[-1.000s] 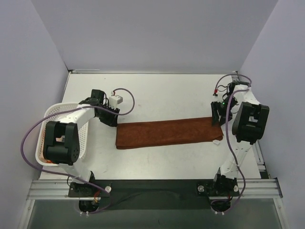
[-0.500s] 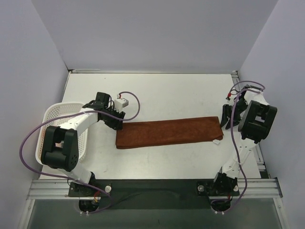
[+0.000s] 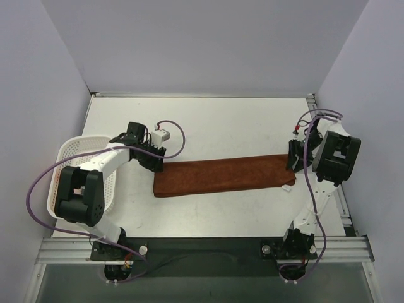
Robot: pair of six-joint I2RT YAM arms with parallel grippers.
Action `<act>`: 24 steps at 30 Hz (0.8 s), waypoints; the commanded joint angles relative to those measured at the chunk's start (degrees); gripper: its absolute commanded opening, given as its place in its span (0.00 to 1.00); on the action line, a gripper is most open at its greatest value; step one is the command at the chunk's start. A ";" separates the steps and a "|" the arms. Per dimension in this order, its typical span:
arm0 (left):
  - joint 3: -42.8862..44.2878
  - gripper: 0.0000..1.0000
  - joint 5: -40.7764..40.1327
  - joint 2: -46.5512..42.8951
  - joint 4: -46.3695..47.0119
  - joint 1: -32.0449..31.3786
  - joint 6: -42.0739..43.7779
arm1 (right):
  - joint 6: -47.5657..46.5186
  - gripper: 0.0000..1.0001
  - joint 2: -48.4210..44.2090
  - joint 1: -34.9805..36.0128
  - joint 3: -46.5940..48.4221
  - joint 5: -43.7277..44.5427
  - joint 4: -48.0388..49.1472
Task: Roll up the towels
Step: Fold the towel
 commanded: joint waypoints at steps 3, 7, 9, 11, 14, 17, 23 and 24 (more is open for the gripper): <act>2.12 0.53 2.04 0.06 1.63 0.41 -1.49 | -0.74 0.32 1.31 3.29 1.67 1.25 -4.00; 2.65 0.53 1.86 -0.12 1.54 0.76 -0.96 | -0.83 0.14 2.19 3.47 4.55 2.31 -5.49; 2.91 0.53 2.04 0.06 1.54 1.11 -1.22 | -1.44 0.00 1.93 2.95 6.32 3.01 -6.28; 2.39 0.53 3.00 0.41 1.46 1.37 -1.75 | -2.23 0.00 0.45 2.16 8.60 3.89 -7.42; 1.86 0.52 3.88 0.58 1.72 1.46 -1.92 | -3.20 0.00 -2.80 2.06 9.49 4.16 -8.57; 1.59 0.52 5.37 0.85 2.07 1.55 -1.93 | -3.82 0.00 -5.79 2.85 9.23 2.67 -9.53; 2.73 0.52 10.91 2.96 2.07 1.46 -3.59 | -2.16 0.00 -9.57 8.82 6.77 -1.81 -10.59; 2.82 0.52 12.05 3.22 2.07 1.46 -3.77 | -1.72 0.00 -10.02 9.62 5.55 -4.17 -10.42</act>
